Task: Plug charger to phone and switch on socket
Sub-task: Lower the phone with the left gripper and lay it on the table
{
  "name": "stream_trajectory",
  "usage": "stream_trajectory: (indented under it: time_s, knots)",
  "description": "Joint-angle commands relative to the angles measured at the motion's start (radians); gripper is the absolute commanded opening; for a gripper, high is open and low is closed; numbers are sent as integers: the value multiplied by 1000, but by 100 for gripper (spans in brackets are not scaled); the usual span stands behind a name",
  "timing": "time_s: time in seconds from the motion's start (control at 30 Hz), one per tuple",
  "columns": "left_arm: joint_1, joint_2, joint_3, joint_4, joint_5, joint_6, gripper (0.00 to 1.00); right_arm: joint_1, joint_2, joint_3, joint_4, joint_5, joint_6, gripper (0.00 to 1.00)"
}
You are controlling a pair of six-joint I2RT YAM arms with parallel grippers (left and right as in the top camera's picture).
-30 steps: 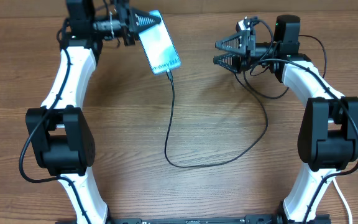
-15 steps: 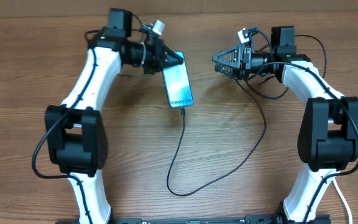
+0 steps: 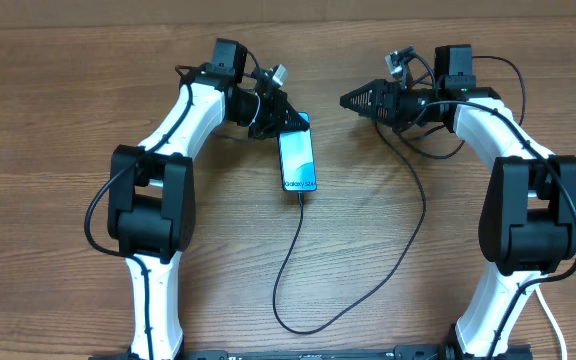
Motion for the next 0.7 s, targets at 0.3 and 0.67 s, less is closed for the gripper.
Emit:
stream_trajectory:
  time_s: [0.3, 0.67]
  knots:
    - [-4, 48, 12, 55, 27, -12, 4, -2, -6, 5, 4, 158, -40, 100]
    - [-29, 48, 12, 60, 18, -15, 4, -2, -6, 5, -3, 188, -40, 100]
